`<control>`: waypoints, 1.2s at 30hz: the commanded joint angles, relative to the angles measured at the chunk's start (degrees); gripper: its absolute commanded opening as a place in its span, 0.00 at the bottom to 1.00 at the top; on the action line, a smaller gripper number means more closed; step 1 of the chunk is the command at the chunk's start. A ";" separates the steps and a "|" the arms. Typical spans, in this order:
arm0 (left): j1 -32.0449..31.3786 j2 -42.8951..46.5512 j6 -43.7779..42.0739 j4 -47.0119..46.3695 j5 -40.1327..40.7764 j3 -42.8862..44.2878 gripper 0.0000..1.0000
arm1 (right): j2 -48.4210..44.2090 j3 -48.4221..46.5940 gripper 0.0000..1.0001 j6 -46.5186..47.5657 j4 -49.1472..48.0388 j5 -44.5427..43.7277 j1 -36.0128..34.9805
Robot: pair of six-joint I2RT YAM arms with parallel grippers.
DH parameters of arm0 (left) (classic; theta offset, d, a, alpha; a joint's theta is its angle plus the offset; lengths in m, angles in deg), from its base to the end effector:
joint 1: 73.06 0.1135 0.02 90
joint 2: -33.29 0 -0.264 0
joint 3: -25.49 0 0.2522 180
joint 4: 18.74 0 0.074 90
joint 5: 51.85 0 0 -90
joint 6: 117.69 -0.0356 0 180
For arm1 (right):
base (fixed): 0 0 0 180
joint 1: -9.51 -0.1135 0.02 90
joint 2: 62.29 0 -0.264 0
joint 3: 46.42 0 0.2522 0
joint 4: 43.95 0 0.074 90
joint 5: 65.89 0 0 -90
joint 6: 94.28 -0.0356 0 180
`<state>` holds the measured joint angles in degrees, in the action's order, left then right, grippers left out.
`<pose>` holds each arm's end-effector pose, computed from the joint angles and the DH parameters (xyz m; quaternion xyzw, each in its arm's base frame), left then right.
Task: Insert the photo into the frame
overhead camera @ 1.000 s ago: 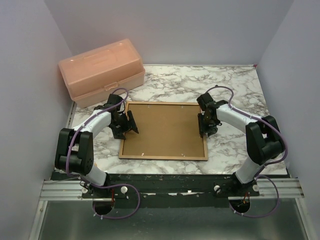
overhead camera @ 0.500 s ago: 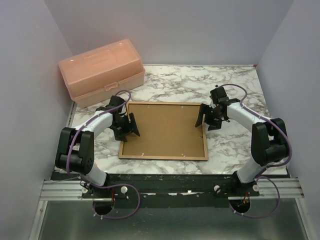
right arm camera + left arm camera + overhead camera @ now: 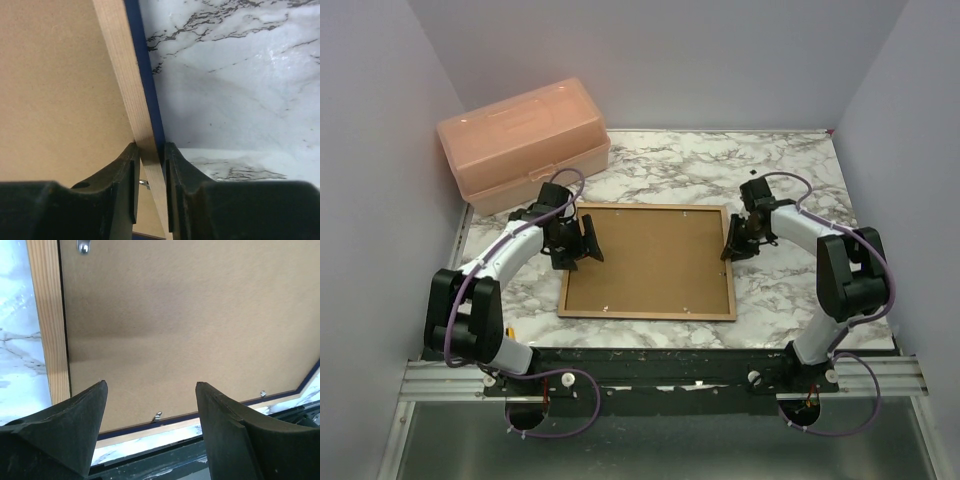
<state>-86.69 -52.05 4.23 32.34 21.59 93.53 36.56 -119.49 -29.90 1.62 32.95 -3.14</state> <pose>0.2689 -0.0757 0.2011 -0.1278 0.9640 -0.2023 0.1164 0.3136 0.0760 0.1612 0.0987 0.9790 0.1248 0.1277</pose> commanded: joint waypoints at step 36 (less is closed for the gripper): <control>-6.76 -3.98 5.02 -2.55 -1.08 -4.19 0.78 | -5.66 0.67 0.59 7.55 3.06 -6.25 0.21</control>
<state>-91.71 -60.11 6.24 30.77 24.46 94.49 32.19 -119.36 -21.82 5.60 22.99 -3.12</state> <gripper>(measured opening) 0.785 0.574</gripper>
